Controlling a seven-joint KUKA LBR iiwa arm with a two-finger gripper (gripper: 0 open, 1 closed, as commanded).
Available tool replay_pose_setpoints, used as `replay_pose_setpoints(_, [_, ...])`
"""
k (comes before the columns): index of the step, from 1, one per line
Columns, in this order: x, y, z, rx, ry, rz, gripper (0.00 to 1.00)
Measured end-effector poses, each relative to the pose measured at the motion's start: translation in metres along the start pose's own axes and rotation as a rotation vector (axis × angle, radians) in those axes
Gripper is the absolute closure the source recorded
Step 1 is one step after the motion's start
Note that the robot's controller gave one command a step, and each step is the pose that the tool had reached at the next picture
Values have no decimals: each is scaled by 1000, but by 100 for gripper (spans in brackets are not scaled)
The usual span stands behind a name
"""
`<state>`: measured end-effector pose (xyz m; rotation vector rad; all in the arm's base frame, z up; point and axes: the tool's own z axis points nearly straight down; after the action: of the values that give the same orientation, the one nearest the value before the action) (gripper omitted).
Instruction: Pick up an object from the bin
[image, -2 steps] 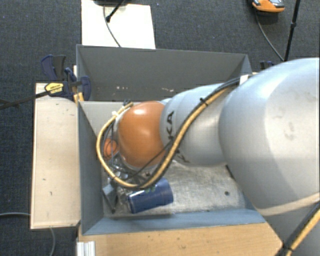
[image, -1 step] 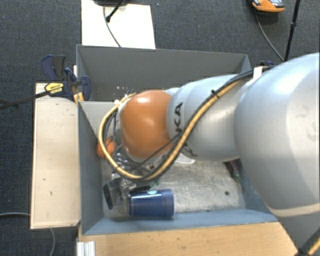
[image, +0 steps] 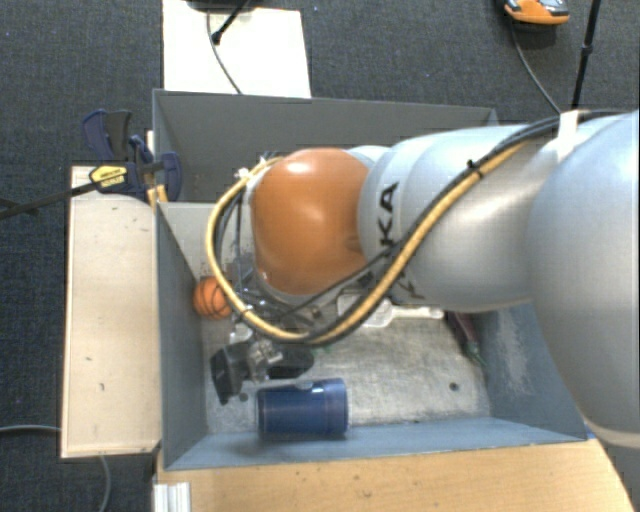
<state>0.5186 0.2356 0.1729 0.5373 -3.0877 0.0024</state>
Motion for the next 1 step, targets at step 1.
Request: replay_pose_setpoints(1, [4,2,-34,-1,-11,13,100])
